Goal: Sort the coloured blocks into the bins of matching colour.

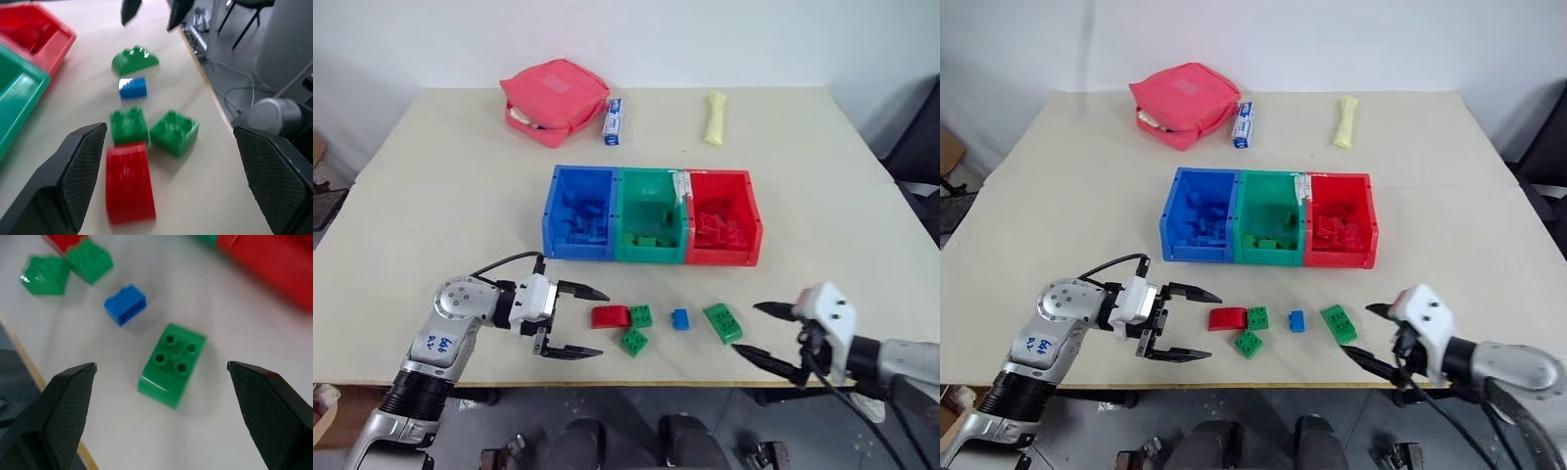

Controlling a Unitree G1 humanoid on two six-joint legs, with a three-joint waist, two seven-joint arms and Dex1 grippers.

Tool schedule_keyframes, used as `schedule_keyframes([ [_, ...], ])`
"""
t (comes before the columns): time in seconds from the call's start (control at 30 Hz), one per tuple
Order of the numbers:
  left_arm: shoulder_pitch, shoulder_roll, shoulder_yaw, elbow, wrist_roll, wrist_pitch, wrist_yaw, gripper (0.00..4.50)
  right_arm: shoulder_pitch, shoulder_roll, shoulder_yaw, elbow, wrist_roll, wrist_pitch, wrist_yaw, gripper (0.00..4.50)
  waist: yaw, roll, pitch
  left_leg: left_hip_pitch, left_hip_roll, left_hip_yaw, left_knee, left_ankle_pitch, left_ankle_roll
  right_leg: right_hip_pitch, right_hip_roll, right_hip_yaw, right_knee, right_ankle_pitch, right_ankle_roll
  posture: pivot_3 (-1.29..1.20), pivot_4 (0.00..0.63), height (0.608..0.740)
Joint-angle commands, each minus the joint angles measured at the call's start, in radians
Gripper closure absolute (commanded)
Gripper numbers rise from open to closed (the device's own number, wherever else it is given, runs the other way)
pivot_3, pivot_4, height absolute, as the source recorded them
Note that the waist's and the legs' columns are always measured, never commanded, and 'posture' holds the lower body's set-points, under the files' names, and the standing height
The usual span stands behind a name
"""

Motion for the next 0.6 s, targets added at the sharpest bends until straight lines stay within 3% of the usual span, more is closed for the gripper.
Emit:
schedule_keyframes([
  [0.03,0.012,0.020,0.032,-0.033,-0.007,-0.012,0.006,0.11,-0.057,0.042,0.081,-0.007,-0.038,0.098,-0.112,0.00,0.001,0.000,0.000,0.000,0.000,0.000,0.000,0.000,0.000,0.000,0.000,0.000,-0.001,0.000,0.000,0.00,0.150,0.740],
  [0.13,0.044,0.036,0.049,-0.065,-0.014,-0.006,0.015,0.11,-0.088,0.076,0.142,0.010,-0.087,0.141,-0.183,0.00,-0.002,0.000,0.000,0.000,0.000,0.000,0.000,0.000,0.000,0.000,0.000,0.000,-0.002,0.000,0.001,0.00,0.150,0.740],
  [0.23,0.072,0.045,0.061,-0.093,-0.019,0.001,0.021,0.00,-0.104,0.102,0.161,0.015,-0.112,0.155,-0.220,0.62,-0.007,-0.001,-0.001,0.000,0.001,0.000,-0.001,0.000,0.000,0.000,0.000,0.000,-0.002,0.000,0.001,0.00,0.150,0.740],
  [0.47,0.075,0.017,0.094,-0.108,-0.051,0.034,0.073,0.00,-0.149,0.128,0.131,0.022,-0.120,0.085,-0.190,3.00,-0.009,-0.001,-0.001,0.000,0.001,0.000,-0.001,0.000,0.000,0.001,0.001,0.000,-0.001,0.000,0.001,0.00,0.150,0.740],
  [0.6,0.111,-0.025,0.162,-0.126,-0.085,0.093,0.193,0.00,-0.249,0.136,0.070,0.049,-0.059,0.031,-0.117,3.06,-0.010,-0.001,0.000,0.000,0.001,0.000,-0.001,0.000,0.000,0.000,0.001,0.000,-0.001,0.000,0.001,0.00,0.150,0.740],
])
